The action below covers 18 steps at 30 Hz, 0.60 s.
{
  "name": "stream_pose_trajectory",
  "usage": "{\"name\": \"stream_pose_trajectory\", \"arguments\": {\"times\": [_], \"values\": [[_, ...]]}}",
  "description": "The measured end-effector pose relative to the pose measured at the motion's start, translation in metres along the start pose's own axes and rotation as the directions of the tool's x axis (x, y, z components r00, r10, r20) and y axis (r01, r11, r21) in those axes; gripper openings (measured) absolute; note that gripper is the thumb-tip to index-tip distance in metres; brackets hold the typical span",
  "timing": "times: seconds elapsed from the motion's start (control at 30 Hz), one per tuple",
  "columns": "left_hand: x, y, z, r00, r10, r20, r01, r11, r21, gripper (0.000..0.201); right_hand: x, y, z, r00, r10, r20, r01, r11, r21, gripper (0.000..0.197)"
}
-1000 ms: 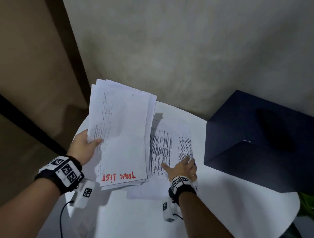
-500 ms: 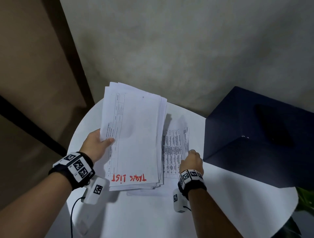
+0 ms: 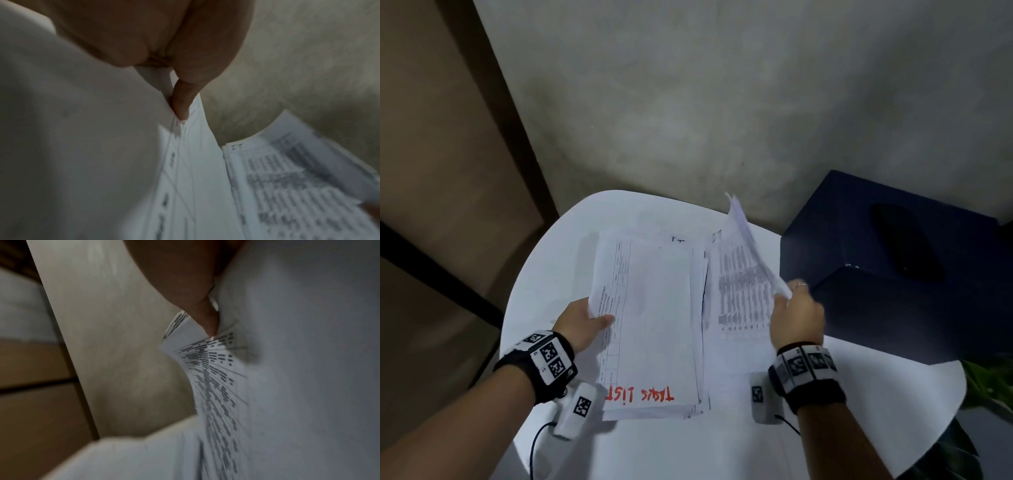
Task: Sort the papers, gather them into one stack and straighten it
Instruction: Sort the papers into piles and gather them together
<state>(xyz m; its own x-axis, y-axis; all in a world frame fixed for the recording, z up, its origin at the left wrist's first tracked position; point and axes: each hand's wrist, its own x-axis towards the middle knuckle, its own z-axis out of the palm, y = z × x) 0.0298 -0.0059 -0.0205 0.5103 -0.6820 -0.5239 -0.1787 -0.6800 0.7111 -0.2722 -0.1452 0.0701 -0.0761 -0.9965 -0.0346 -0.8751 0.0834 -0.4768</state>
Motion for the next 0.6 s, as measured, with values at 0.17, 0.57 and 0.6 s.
{"name": "stream_pose_trajectory", "arguments": {"times": [0.17, 0.57, 0.6], "values": [[0.001, -0.010, 0.015, 0.998, -0.048, 0.031, 0.048, 0.999, 0.014, 0.032, 0.007, -0.027, -0.067, 0.962, -0.034, -0.272, 0.138, 0.918, 0.372, 0.006], [0.017, 0.000, 0.014, 0.946, -0.262, 0.193, 0.321, 0.841, -0.435, 0.080, -0.025, 0.013, 0.104, 0.883, 0.066, 0.465, -0.154, 0.976, 0.152, 0.056], [0.014, 0.004, 0.017, 0.950, -0.252, 0.183, 0.302, 0.891, -0.339, 0.079, -0.029, 0.018, 0.117, 0.852, 0.022, 0.523, -0.065, 0.996, 0.065, 0.054]]}}
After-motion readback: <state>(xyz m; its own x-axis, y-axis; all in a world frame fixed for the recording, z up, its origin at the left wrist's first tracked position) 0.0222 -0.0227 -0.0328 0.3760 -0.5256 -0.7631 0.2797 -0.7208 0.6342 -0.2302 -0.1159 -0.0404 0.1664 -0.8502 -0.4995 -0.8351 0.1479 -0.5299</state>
